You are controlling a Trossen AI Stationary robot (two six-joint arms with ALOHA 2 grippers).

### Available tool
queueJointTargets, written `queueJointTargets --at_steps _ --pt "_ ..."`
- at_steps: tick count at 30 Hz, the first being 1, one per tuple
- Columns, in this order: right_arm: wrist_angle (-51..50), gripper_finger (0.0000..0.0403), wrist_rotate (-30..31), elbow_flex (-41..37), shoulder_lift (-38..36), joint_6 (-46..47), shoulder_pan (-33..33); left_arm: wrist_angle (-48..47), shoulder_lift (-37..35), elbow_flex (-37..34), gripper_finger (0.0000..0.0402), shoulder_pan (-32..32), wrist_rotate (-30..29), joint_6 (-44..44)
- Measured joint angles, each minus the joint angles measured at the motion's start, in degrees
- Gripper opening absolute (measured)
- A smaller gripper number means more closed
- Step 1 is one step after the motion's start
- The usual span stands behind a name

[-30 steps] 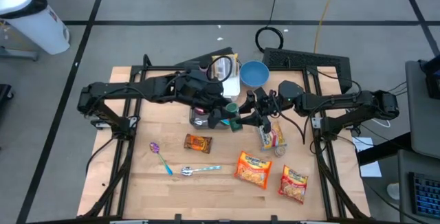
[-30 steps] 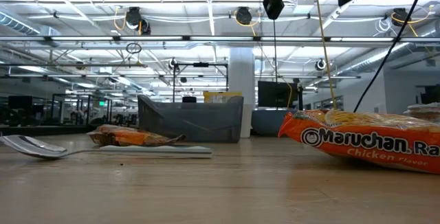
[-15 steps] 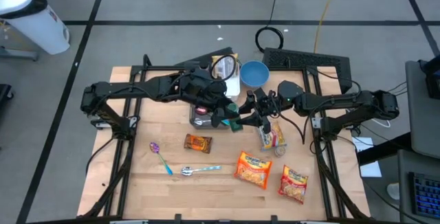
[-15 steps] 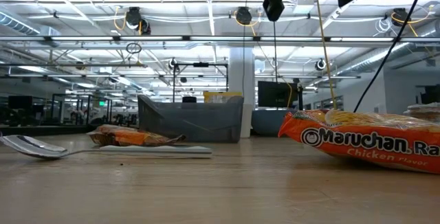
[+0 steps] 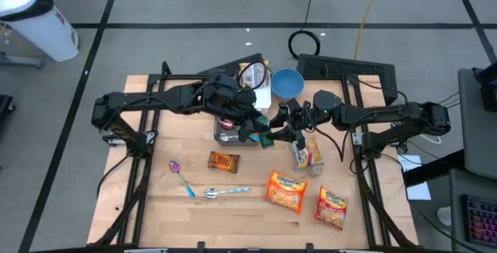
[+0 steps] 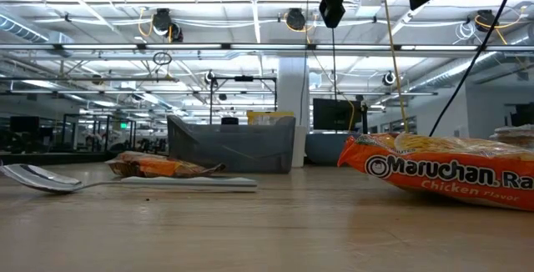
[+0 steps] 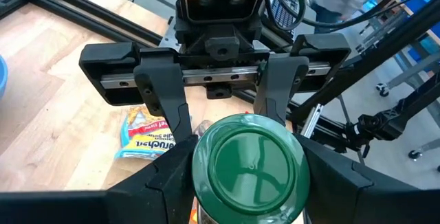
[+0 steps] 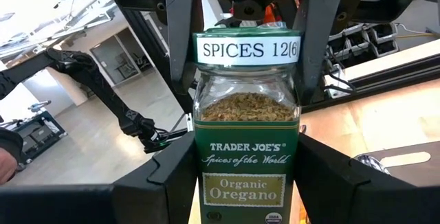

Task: Pick & Place Food Item
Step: Put the green seasoning bottle into the top black bin

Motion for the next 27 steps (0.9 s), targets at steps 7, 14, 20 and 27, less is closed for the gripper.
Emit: queueJointTargets --at_steps 7,14,20,27 --pt "0.0 0.0193 0.0 0.0 0.0 -0.1 0.0 0.0 0.0 0.0 0.0211 0.1 0.4 0.1" --pt "0.2 0.0236 0.5 0.0 0.0 -0.3 0.0 0.1 0.0 0.0 0.0211 0.2 1.6 1.3" --pt "0.3 0.0284 1.4 0.1 -0.1 0.0 -0.2 0.1 0.1 -0.1 0.0211 0.5 1.8 2.4" --pt "0.0 0.0295 1.4 0.1 -0.1 1.5 -2.2 -1.3 -0.2 -0.1 0.0211 1.4 1.8 2.7"
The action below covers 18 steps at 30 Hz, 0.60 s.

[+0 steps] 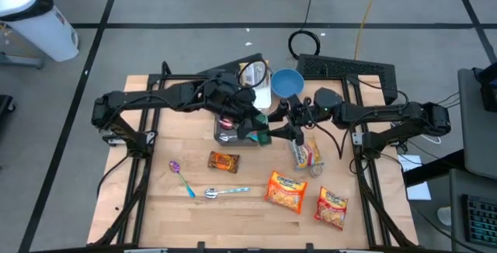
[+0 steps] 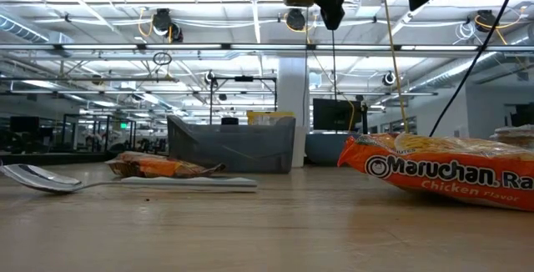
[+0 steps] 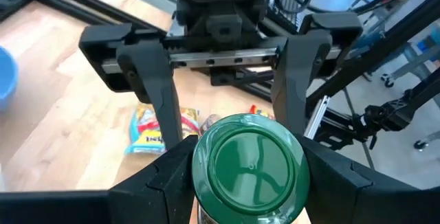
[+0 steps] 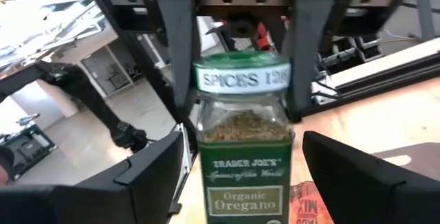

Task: Pick & Place Food Item
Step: Put the green seasoning bottle into the top black bin

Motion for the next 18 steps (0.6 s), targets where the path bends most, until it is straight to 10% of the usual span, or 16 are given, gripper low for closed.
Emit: queueJointTargets --at_steps 18 --pt "-3.5 0.0284 -5.3 0.0 -3.4 0.0 -7.6 -20.6 -13.3 0.0 0.0211 9.8 -19.3 6.0"
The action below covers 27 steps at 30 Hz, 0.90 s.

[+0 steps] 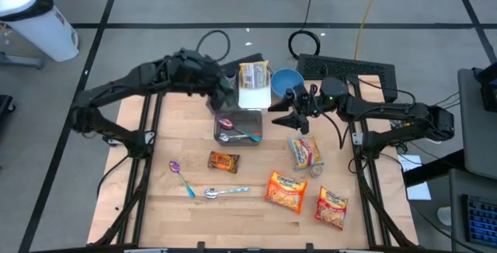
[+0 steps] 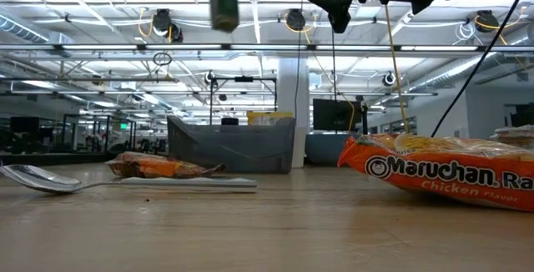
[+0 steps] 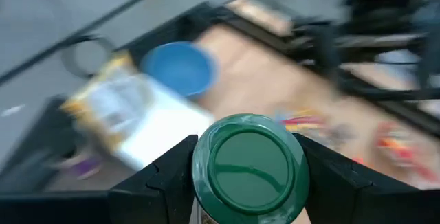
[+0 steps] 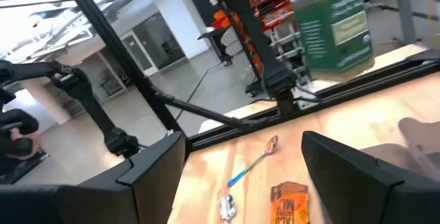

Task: Pick & Place Food Item
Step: Put the green seasoning bottle into the top black bin

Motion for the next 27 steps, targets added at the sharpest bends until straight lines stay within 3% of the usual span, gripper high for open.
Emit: queueJointTargets --at_steps 9,14,18,27 --pt "-1.5 0.0281 13.6 0.0 -0.2 -4.4 -0.3 -3.3 0.9 -1.0 0.0211 9.6 -7.9 4.6" --pt "-2.0 0.0281 22.4 0.0 -0.2 -6.5 -0.8 4.7 0.9 -10.2 0.0211 16.5 -4.2 5.6" --pt "-2.7 0.0281 23.9 0.0 -0.2 -5.8 -2.0 13.3 0.1 -17.5 0.0211 21.4 1.0 5.7" --pt "-5.9 0.0281 31.2 0.0 -0.2 -5.0 -3.3 22.9 0.0 -27.7 0.0211 26.2 0.0 7.4"
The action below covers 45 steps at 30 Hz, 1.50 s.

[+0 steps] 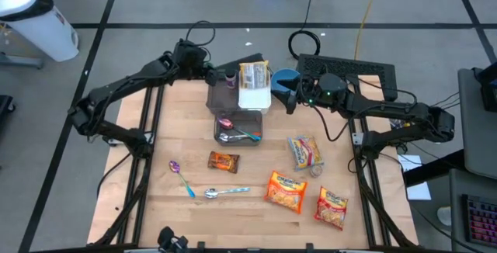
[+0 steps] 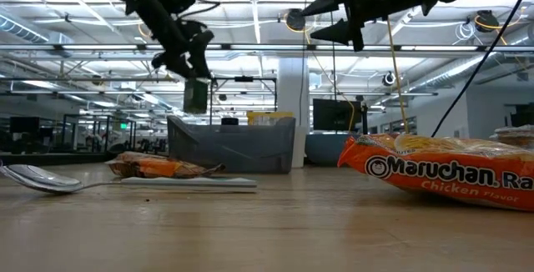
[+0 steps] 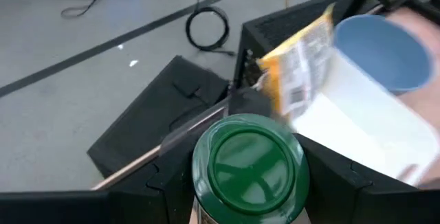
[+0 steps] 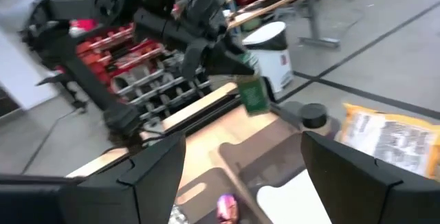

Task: Pick & Place Food Item
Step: Put the green seasoning bottle into the top black bin

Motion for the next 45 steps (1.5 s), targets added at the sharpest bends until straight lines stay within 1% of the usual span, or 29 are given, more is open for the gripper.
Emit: queueJointTargets --at_steps 4,6,9,13,17,20,24,28,31,34,45 --pt "-0.3 0.0281 0.5 0.0 0.0 -0.3 0.0 3.5 0.1 -3.1 0.0211 0.1 -2.9 -2.2" --pt "-0.7 0.0281 1.8 0.0 0.0 -0.4 0.0 6.1 0.1 -4.3 0.0211 0.1 -4.1 -3.8" --pt "-1.3 0.0281 3.0 0.0 0.0 -0.6 -0.6 9.5 0.1 -5.5 0.0211 -0.1 -4.8 -6.0" --pt "-1.2 0.0281 2.8 0.0 0.0 -0.9 -2.6 11.6 0.6 -5.6 0.0211 -0.9 -9.7 -8.7" --pt "-1.2 0.0281 2.7 0.0 0.0 -1.5 -5.1 12.9 1.7 -5.7 0.0211 -2.1 -13.7 -13.5" --pt "-1.2 0.0281 -0.2 0.0 0.1 -2.0 -7.5 14.6 3.3 -5.6 0.0211 -3.3 -15.7 -16.3" --pt "-1.2 0.0281 -4.4 0.0 0.1 -2.0 -10.2 15.8 5.9 -5.7 0.0211 -5.0 -16.6 -17.8" --pt "-1.2 0.0281 -6.2 0.0 0.1 -1.9 -11.9 15.3 7.6 -5.6 0.0211 -6.1 -19.1 -18.3" --pt "-1.6 0.0281 -7.7 0.0 0.1 -1.9 -12.7 15.5 8.5 -5.7 0.0211 -6.4 -19.5 -18.2" --pt "-2.5 0.0281 -7.9 0.0 0.1 -1.9 -12.7 15.4 9.6 -5.7 0.0211 -6.4 -20.5 -18.1" --pt "-3.8 0.0281 -9.3 0.0 0.1 -2.1 -12.7 16.9 13.7 -5.6 0.0211 -6.3 -20.8 -18.3"
